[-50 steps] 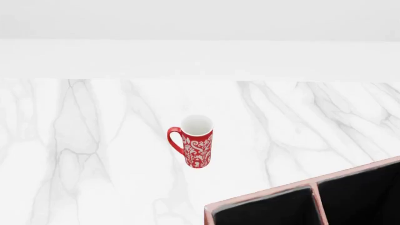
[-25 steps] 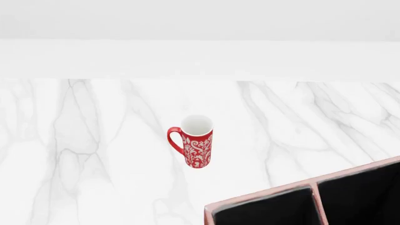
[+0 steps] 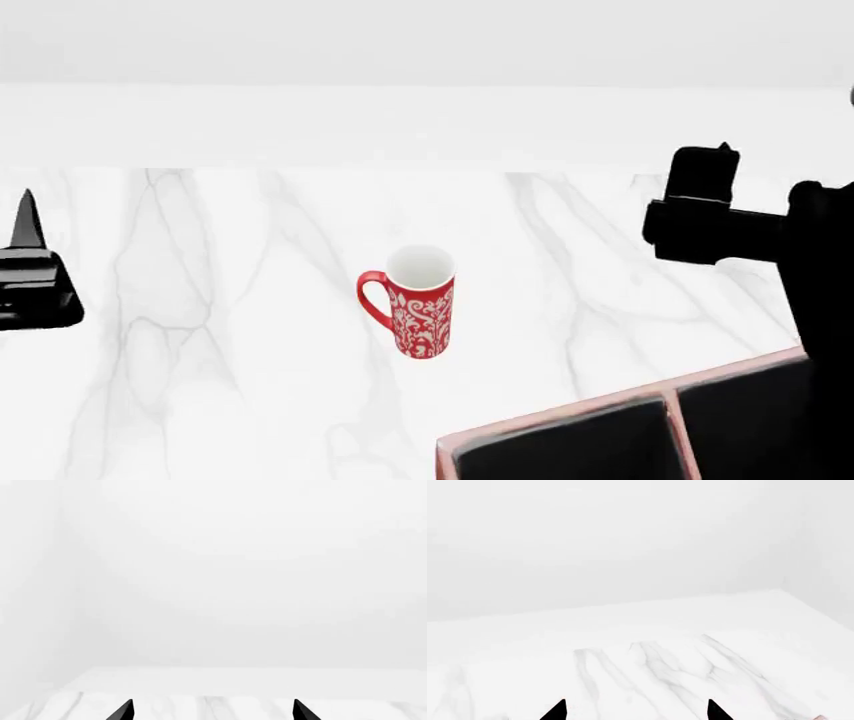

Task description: Pick up the book and place it in the right compartment of the caddy.

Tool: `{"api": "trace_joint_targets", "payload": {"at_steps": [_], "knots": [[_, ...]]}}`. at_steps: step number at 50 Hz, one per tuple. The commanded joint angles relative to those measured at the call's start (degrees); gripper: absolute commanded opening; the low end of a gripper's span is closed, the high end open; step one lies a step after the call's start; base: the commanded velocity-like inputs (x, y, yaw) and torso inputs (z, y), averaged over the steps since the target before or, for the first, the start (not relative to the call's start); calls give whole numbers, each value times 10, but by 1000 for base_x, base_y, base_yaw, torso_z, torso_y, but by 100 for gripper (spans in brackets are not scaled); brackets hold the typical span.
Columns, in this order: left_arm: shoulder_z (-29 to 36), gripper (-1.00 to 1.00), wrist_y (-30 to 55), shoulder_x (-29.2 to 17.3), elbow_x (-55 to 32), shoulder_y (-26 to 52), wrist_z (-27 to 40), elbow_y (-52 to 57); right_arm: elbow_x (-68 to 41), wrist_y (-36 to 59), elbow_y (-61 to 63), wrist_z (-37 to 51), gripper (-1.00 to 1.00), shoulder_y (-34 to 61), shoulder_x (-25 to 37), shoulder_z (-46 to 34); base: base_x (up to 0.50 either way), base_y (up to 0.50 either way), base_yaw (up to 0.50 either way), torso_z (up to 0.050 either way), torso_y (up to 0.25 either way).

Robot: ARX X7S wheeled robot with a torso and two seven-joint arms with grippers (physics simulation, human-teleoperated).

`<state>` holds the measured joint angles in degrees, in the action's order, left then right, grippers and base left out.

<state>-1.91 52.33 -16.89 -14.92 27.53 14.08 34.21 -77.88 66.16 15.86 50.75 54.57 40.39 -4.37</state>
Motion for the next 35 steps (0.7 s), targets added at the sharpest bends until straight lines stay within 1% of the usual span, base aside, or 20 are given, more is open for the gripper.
{"api": "trace_joint_targets", "payload": {"at_steps": [1, 13, 21, 35], "knots": [[96, 100, -10, 37, 14, 61, -20, -47, 61, -32, -11, -71, 100, 7, -64, -44, 0, 0, 0, 0, 0], [115, 100, -5, 53, 1, 86, -26, -55, 98, -72, -19, -116, 100, -12, -91, -75, 0, 0, 0, 0, 0], [120, 100, 0, 55, -5, 92, -27, -53, 123, -99, -43, -150, 100, -24, -103, -91, 0, 0, 0, 0, 0], [136, 100, -8, 67, -13, 107, -30, -74, 140, -112, -50, -173, 100, -36, -106, -111, 0, 0, 0, 0, 0]]}}
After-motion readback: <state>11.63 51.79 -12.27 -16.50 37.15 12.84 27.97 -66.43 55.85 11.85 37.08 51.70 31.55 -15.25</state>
